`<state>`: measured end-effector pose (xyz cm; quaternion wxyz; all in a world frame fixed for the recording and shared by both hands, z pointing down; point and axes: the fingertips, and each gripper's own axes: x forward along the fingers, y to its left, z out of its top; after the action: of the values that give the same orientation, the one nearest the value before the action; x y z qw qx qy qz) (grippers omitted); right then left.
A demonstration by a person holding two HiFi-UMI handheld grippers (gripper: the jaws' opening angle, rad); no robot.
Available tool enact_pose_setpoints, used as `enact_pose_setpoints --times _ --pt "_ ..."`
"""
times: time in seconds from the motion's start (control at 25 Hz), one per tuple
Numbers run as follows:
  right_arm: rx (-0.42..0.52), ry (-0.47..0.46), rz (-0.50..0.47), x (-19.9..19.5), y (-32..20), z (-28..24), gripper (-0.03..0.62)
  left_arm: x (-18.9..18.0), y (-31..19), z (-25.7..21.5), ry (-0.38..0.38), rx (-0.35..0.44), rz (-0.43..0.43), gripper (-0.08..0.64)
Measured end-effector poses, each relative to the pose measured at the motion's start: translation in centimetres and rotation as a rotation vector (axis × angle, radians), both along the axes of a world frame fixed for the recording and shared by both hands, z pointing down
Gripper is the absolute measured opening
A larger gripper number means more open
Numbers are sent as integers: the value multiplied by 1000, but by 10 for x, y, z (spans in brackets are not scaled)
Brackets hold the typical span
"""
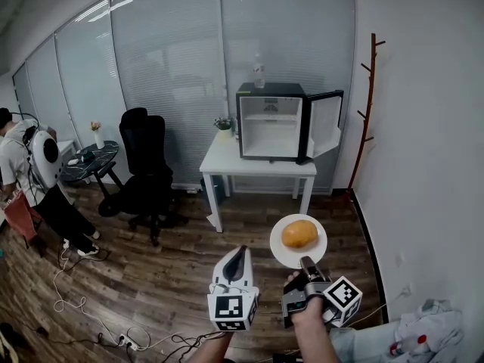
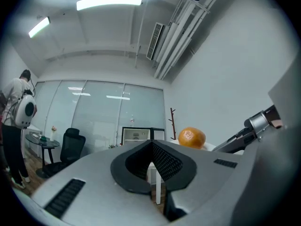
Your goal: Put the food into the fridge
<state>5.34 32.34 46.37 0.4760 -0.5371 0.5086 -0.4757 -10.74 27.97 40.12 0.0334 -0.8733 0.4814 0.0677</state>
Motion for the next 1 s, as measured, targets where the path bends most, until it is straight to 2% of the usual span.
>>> enact_pose_setpoints --times 0.24,0.44,0.68,1.0 --pt "5 -13 12 16 -5 4 35 15 -4 4 -17 9 7 25" --pt "8 -5 29 28 -27 5 35 25 -29 6 -12 19 16 26" --pt "-10 9 41 37 -81 9 35 32 -87 10 -8 17 25 26" --pt "-25 25 51 27 -178 -1 35 20 -184 -1 0 27 42 26"
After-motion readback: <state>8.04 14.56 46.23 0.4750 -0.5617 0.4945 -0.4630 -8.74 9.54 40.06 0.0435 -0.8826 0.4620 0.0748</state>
